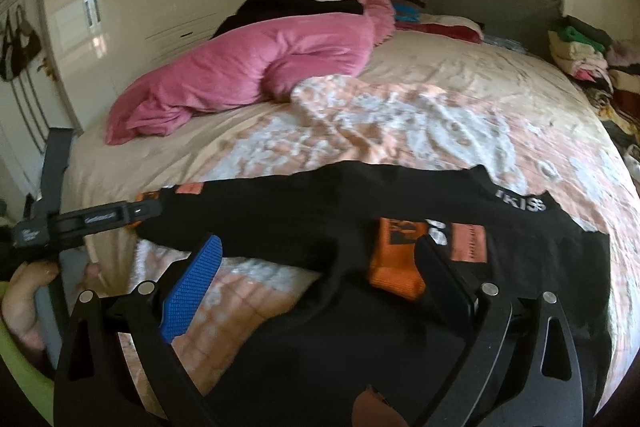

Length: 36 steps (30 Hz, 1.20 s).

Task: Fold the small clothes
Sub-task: 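Move the left gripper to the other orange cuff and grasp it, then lift and carry the held cuff across the shirt toward the right gripper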

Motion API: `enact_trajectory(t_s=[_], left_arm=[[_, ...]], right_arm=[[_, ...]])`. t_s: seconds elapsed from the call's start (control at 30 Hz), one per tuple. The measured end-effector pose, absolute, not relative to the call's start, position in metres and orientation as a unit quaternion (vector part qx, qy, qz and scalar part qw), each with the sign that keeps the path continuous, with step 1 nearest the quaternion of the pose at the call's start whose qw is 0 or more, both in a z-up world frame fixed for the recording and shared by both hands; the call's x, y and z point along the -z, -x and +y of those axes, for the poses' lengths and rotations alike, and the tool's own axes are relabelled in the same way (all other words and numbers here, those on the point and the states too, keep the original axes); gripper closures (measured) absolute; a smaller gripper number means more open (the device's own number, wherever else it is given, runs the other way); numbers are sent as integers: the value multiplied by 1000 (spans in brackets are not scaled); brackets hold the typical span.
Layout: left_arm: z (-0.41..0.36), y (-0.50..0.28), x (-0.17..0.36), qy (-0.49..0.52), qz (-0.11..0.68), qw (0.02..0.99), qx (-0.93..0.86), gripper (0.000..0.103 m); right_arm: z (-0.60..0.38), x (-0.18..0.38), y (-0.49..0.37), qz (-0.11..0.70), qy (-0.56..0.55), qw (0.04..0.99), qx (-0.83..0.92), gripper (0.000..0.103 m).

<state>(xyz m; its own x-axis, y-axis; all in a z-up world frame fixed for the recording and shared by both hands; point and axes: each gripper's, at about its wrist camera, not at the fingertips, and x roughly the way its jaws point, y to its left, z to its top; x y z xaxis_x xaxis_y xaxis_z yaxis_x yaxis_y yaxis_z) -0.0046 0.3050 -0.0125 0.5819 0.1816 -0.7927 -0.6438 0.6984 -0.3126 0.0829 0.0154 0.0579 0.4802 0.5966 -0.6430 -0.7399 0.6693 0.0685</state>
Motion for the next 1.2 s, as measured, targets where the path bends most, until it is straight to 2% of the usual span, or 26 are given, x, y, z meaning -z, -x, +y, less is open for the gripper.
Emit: enact_trajectory(t_s=[0.43, 0.5, 0.57, 0.6, 0.63, 0.67, 0.83, 1.2], left_arm=[[362, 19, 49, 411, 358, 787, -290, 10], [366, 21, 48, 414, 343, 790, -294, 22], [368, 21, 47, 406, 341, 790, -307, 54], [369, 22, 48, 409, 339, 789, -309, 59], [371, 23, 48, 413, 334, 790, -306, 72], [372, 25, 48, 417, 330, 791, -304, 82], [364, 25, 27, 393, 290, 825, -286, 91], [312, 15, -52, 306, 212, 899, -230, 93]], right_arm=[[23, -38, -72, 348, 99, 839, -407, 7], [19, -35, -73, 352, 94, 839, -404, 7], [14, -33, -75, 358, 85, 839, -402, 7], [11, -32, -75, 359, 82, 839, -401, 7], [8, -32, -75, 360, 79, 840, -399, 7], [4, -32, -76, 361, 74, 841, -397, 7], [-16, -32, -81, 366, 52, 846, -385, 7], [-66, -44, -102, 360, 6, 869, -339, 7]])
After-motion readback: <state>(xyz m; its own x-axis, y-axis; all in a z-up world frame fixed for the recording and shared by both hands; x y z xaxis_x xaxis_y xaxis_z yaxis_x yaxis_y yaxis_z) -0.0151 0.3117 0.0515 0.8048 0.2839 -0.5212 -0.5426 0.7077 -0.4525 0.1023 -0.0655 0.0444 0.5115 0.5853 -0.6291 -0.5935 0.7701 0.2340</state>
